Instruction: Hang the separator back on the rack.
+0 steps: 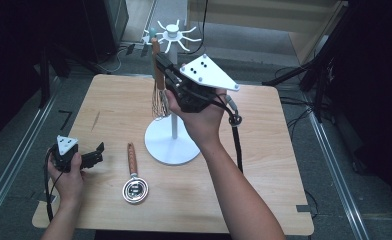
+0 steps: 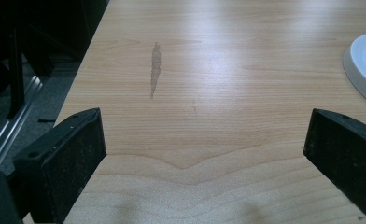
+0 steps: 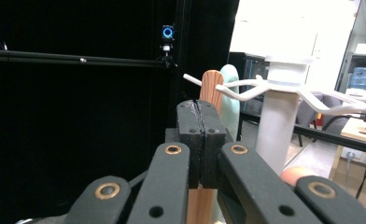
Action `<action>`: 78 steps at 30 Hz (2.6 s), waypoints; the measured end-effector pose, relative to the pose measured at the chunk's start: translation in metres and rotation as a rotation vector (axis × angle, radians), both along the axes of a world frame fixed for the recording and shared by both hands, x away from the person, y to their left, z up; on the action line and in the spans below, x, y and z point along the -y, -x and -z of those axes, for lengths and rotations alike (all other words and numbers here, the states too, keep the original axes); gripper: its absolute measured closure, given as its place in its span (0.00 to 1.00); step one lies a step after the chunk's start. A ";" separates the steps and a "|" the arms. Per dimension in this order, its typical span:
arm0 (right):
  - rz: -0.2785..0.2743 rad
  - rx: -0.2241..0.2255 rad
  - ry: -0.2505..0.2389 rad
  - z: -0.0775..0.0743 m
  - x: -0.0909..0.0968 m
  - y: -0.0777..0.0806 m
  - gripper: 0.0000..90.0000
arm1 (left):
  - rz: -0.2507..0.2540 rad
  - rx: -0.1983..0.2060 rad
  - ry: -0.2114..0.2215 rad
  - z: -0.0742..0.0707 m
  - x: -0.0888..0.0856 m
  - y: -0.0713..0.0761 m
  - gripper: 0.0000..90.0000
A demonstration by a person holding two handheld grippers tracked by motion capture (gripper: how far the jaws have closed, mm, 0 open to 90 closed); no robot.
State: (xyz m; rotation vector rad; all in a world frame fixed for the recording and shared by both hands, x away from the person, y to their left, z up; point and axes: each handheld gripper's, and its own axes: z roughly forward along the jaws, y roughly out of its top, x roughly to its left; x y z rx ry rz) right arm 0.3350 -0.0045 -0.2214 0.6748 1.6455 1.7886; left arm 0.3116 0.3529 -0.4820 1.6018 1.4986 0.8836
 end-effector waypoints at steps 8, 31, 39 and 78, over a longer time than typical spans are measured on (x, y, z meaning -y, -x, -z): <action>0.051 -0.001 -0.040 -0.002 0.017 0.000 1.00 | -0.002 0.002 -0.003 0.000 0.001 0.000 0.00; 0.017 0.007 -0.019 -0.012 -0.005 -0.003 1.00 | 0.003 -0.002 0.002 0.000 0.000 0.000 0.00; 0.008 -0.003 -0.003 0.001 0.006 -0.002 0.93 | 0.002 0.000 -0.001 0.000 0.000 0.000 0.00; 0.236 -0.183 0.052 0.130 0.112 0.005 0.35 | -0.002 0.006 -0.018 0.000 0.002 0.001 0.00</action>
